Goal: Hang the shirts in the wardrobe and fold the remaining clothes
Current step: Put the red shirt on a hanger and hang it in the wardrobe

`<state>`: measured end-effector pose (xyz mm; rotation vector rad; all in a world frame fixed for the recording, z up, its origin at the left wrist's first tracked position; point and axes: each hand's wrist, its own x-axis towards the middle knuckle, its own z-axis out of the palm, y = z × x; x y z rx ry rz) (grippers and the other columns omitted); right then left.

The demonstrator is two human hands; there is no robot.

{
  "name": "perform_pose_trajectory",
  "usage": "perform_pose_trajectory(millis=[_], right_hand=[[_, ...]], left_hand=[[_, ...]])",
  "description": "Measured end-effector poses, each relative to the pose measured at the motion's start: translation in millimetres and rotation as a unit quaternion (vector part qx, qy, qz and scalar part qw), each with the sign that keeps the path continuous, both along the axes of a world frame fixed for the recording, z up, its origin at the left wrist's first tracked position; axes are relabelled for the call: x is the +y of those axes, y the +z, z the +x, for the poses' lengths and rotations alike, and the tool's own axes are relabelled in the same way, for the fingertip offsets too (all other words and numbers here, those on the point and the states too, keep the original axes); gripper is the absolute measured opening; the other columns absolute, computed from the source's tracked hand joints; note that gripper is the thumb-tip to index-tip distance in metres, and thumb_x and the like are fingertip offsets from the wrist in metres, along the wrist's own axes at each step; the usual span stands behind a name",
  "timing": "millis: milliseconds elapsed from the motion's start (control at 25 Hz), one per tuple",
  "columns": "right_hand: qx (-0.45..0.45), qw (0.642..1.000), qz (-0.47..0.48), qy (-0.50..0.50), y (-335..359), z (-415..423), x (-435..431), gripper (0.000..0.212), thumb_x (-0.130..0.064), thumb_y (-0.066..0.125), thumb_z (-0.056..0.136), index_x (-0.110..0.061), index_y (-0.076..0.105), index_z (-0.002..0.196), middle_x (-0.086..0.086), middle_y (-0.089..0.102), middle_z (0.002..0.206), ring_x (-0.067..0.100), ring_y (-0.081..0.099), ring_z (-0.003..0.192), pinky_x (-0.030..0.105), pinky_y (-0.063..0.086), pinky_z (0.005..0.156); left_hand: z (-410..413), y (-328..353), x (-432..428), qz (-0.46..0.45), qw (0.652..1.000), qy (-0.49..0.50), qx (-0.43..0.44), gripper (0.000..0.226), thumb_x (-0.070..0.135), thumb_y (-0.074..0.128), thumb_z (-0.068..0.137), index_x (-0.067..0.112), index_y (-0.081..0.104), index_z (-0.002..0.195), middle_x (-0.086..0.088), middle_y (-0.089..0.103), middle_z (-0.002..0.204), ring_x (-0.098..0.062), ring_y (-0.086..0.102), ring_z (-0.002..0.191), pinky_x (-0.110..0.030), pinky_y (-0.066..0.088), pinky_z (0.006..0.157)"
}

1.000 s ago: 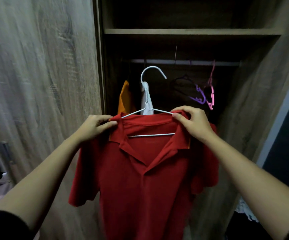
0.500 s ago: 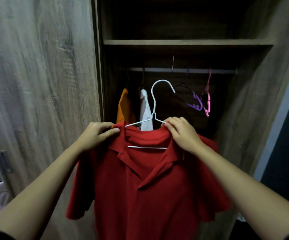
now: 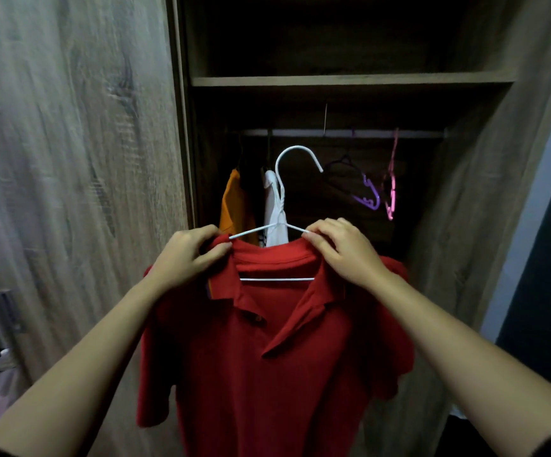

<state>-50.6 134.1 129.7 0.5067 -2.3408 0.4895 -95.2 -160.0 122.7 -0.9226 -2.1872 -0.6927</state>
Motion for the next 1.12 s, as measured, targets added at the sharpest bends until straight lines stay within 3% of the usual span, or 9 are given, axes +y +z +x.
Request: perform_pose_trajectory(millis=[120,240,400,560,680,800,920,1040,1120], right_hand=[[-0.012,0.995,0.062,-0.081,-1.1,10.7,21.8,0.054,-0.067,0.029,0.084,-0.03,0.06,0.107,-0.009,0.064,0.106,0.017,0.057,0.101,0.034,0.041,0.083],[0.059,0.988,0.124,-0.075,-1.5,17.9,-4.8,0.06,-0.064,0.031,0.084,-0.023,0.056,0.12,-0.004,0.063,0.111,0.021,0.058,0.102,0.036,0.038,0.087],[-0.006,0.998,-0.012,-0.066,13.1,12.6,-49.1,0.032,-0.042,0.039,0.096,-0.018,0.061,0.1,0.007,0.07,0.099,0.031,0.062,0.099,0.038,0.038,0.081],[-0.038,0.988,-0.07,-0.131,26.6,2.8,-30.8,0.033,-0.04,0.039,0.097,-0.022,0.066,0.098,0.008,0.07,0.103,0.031,0.06,0.106,0.038,0.037,0.089],[-0.016,0.988,-0.089,-0.127,34.7,0.1,-10.0,0.031,-0.042,0.041,0.096,-0.023,0.066,0.097,0.007,0.071,0.1,0.031,0.062,0.103,0.041,0.043,0.088],[-0.013,0.99,-0.105,-0.097,37.6,2.1,-1.9,0.029,-0.042,0.042,0.096,-0.026,0.067,0.093,0.005,0.071,0.091,0.03,0.063,0.096,0.04,0.044,0.082],[-0.008,0.991,-0.103,-0.081,35.5,2.9,-5.7,0.028,-0.042,0.042,0.095,-0.026,0.066,0.093,0.003,0.071,0.088,0.029,0.063,0.094,0.041,0.045,0.082],[-0.014,0.993,-0.098,-0.068,29.4,6.6,-14.1,0.028,-0.04,0.044,0.095,-0.024,0.066,0.091,0.003,0.07,0.085,0.029,0.064,0.093,0.038,0.043,0.077],[-0.017,0.995,-0.079,-0.06,26.3,8.7,-28.7,0.028,-0.04,0.045,0.095,-0.024,0.067,0.089,0.003,0.07,0.084,0.029,0.064,0.091,0.035,0.04,0.072]], left_hand=[[2.1,0.8,-8.2,0.046,0.999,-0.01,-0.016,0.041,0.055,0.048,0.078,0.019,0.067,0.086,0.005,0.066,0.07,-0.012,0.059,0.077,-0.012,0.038,0.059],[4.6,-2.4,2.6,0.056,0.997,-0.027,-0.04,0.03,0.056,0.049,0.078,0.03,0.063,0.082,0.005,0.065,0.075,-0.013,0.06,0.074,-0.021,0.042,0.062],[6.3,-5.4,20.8,0.032,0.997,-0.041,-0.062,0.048,0.056,0.052,0.078,0.012,0.066,0.092,0.003,0.065,0.076,-0.001,0.06,0.074,-0.02,0.043,0.065],[-0.4,-21.1,-22.3,-0.057,0.979,-0.016,-0.197,0.045,0.04,0.078,0.072,0.034,0.056,0.111,0.011,0.066,0.102,0.006,0.059,0.093,-0.003,0.041,0.079],[1.9,-53.6,-57.1,0.042,0.936,-0.034,-0.347,0.04,0.043,0.082,0.062,0.027,0.069,0.097,0.005,0.071,0.091,-0.013,0.067,0.087,-0.022,0.052,0.076],[8.0,-67.8,-66.6,0.107,0.931,-0.041,-0.346,0.05,0.07,0.074,0.046,0.028,0.074,0.073,0.007,0.065,0.062,-0.004,0.057,0.061,-0.018,0.045,0.055],[18.7,-47.9,-67.3,0.122,0.904,-0.092,-0.399,0.031,0.043,0.077,0.049,0.036,0.075,0.08,0.01,0.07,0.075,-0.003,0.062,0.074,-0.019,0.05,0.068],[23.7,-10.4,-52.0,0.184,0.94,-0.085,-0.274,0.039,0.038,0.061,0.064,0.038,0.067,0.103,0.014,0.071,0.099,-0.006,0.064,0.097,-0.028,0.047,0.087],[32.7,14.7,-14.2,0.104,0.985,-0.018,-0.133,0.034,0.043,0.065,0.078,0.029,0.065,0.109,0.013,0.067,0.103,-0.008,0.062,0.1,-0.027,0.046,0.09]])
